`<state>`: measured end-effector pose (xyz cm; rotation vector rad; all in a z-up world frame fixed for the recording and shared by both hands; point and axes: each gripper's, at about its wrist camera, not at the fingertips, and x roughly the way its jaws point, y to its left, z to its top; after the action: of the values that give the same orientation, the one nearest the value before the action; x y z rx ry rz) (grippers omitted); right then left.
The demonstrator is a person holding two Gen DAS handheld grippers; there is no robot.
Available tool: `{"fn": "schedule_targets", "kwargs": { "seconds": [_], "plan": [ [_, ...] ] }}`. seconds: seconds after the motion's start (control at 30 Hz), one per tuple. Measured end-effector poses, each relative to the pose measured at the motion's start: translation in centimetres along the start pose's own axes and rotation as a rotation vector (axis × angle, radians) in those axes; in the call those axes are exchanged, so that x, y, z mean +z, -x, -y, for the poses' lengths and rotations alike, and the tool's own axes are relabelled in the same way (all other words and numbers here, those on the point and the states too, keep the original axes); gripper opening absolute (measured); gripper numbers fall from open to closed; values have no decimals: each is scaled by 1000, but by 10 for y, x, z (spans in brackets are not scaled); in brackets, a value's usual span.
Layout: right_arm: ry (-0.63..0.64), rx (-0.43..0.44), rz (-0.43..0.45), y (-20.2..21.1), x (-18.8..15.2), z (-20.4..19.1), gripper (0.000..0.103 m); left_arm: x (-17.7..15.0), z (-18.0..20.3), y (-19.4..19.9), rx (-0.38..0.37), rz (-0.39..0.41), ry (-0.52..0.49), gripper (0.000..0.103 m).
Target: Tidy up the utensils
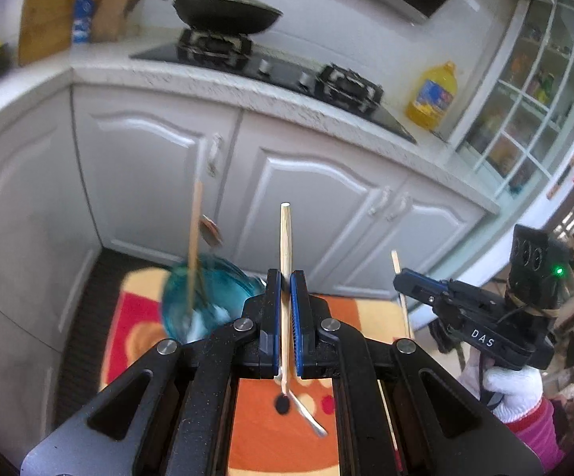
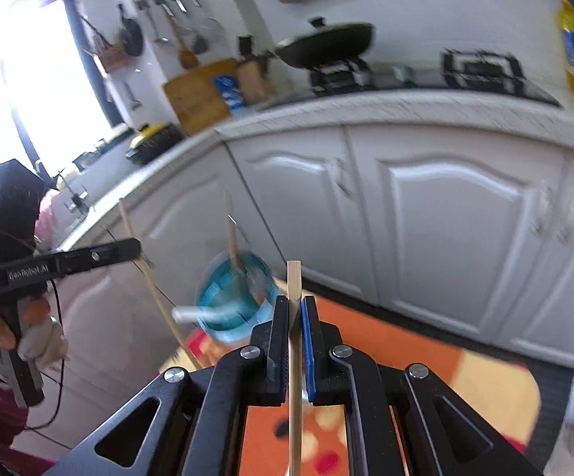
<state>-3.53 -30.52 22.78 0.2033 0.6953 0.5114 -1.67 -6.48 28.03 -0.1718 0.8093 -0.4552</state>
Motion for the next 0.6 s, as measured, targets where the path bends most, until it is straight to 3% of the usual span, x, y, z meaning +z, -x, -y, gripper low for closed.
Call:
{"fn": "schedule_targets", "kwargs": {
  "seconds": [0.3,0.6],
  "plan": [
    [47,79,100,-63,71,-48,6,33,-43,-5,120,55,12,3],
    [97,123,128,-141,101,-47,6,32,-60,-35,161,42,16,3]
  ]
}}
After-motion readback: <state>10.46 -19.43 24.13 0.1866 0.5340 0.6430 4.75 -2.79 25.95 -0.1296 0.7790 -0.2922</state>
